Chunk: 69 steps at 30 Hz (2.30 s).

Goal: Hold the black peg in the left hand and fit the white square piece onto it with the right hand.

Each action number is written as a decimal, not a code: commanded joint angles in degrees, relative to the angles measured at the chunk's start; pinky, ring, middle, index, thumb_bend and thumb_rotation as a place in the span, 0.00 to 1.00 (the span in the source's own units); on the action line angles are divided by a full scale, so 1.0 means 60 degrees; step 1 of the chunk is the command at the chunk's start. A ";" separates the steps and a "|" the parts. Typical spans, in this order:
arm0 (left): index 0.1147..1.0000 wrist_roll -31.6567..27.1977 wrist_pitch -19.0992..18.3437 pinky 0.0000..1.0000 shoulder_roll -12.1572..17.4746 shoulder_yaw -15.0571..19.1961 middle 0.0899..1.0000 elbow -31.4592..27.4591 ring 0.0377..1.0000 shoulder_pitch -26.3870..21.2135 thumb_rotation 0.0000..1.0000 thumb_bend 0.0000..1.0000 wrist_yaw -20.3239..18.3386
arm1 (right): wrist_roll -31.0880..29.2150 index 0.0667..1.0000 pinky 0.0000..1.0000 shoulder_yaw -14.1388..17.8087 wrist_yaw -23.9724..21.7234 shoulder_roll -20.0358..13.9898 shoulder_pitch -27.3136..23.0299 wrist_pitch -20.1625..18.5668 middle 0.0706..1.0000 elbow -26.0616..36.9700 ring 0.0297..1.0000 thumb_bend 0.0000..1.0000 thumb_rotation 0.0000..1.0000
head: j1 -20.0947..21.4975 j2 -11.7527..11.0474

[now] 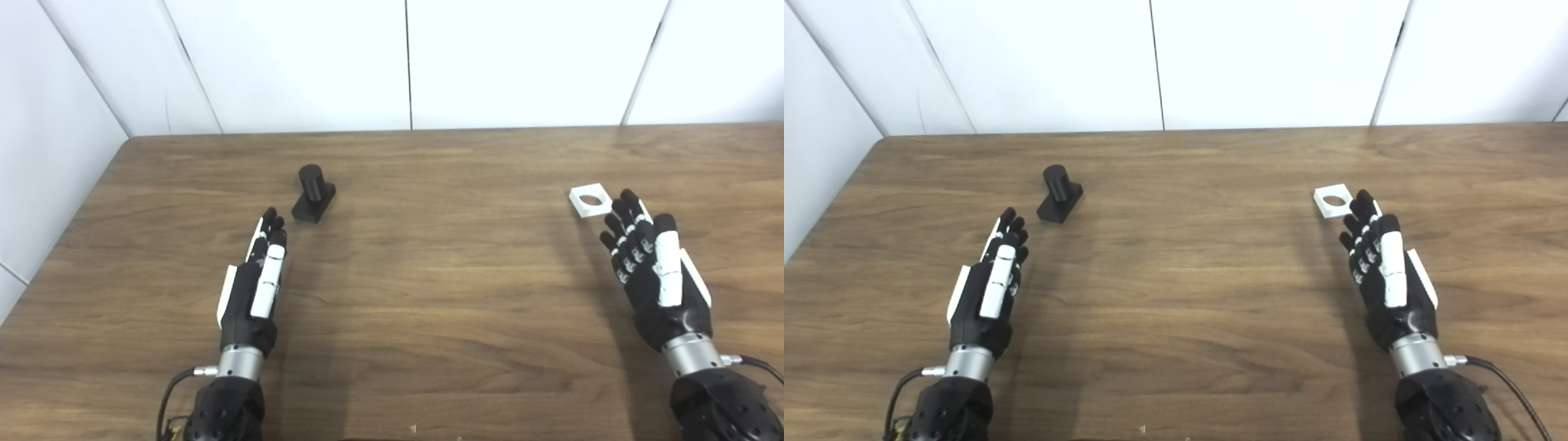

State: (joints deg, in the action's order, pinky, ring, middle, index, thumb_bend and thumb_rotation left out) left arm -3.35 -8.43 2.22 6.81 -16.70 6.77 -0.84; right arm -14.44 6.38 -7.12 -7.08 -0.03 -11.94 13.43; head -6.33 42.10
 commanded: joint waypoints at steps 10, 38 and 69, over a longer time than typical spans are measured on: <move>1.00 0.0146 0.0247 1.00 0.0206 -0.0037 1.00 -0.0315 1.00 -0.0155 0.82 0.51 0.0001 | -0.0147 1.00 1.00 0.0047 -0.0153 -0.0102 -0.0308 0.0483 1.00 0.0263 1.00 0.53 1.00 | 0.0018 0.0004; 0.89 0.8535 -0.2829 0.93 0.1015 -0.1120 0.98 -0.0819 1.00 -0.1873 0.46 0.79 0.0718 | -0.0085 1.00 1.00 -0.0092 -0.0201 -0.0158 -0.0113 0.0698 1.00 -0.0033 1.00 0.57 1.00 | -0.0186 -0.0435; 0.78 1.0211 -0.3071 0.95 0.1369 -0.1299 0.94 0.3305 1.00 -0.4405 0.52 0.80 0.0048 | 0.0241 1.00 1.00 -0.0232 -0.0085 -0.0126 -0.0037 0.0801 1.00 -0.0106 1.00 0.60 1.00 | -0.0029 -0.0619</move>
State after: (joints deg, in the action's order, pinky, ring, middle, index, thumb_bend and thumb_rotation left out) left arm 57.31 -26.92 9.59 -0.94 3.48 -16.34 -2.60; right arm -12.97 4.80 -7.27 -7.74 0.93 -9.91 11.47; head -6.50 38.32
